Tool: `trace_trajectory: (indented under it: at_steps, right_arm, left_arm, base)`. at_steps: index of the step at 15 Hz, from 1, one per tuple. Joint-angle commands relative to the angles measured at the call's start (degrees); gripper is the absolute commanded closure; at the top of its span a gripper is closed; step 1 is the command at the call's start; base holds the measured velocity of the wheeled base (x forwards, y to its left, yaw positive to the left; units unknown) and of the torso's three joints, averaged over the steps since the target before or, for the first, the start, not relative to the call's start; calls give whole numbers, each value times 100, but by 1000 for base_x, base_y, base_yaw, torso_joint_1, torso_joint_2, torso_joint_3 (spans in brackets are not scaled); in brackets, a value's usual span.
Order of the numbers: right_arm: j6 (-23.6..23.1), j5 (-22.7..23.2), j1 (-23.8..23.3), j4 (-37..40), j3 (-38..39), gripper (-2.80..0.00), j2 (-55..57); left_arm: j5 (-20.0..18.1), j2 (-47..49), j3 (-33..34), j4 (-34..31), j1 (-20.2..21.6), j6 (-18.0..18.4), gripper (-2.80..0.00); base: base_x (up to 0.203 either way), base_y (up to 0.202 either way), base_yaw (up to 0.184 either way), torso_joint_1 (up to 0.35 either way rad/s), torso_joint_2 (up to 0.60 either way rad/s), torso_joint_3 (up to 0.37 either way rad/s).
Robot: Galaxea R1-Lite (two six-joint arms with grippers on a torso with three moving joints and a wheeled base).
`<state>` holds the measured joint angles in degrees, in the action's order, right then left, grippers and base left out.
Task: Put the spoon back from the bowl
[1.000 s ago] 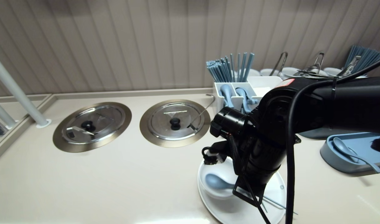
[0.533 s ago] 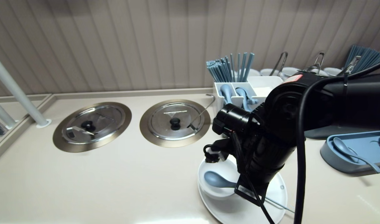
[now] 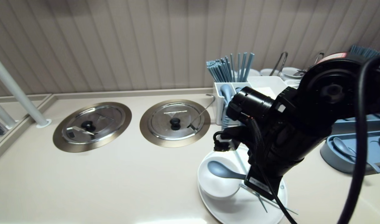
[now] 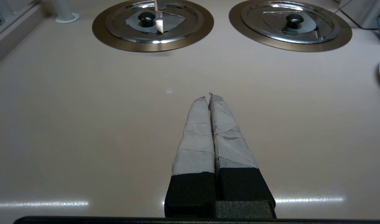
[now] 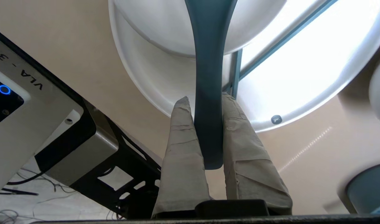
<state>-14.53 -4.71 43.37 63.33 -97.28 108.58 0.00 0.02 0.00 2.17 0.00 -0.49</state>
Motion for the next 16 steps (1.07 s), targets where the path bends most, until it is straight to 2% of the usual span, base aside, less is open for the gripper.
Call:
trace_trajectory:
  at_steps: [1,11,16]
  right_arm:
    - [23,-4,-41,30,-41,0,-257]
    - [82,5,-1243,26,-767,0,-907]
    - [39,5,-2124,13,-1122,0,-773]
  left_arm:
    - [0,-2,53,3,0,-3,0]
    - [-6,-2,44,-6,0,-3,0]
    - [-6,-2,44,-12,0,-3,0]
  base:
    - [0,0,0,0,0,0]
    - [0,0,0,0,0,0]
    - [0,0,0,0,0,0]
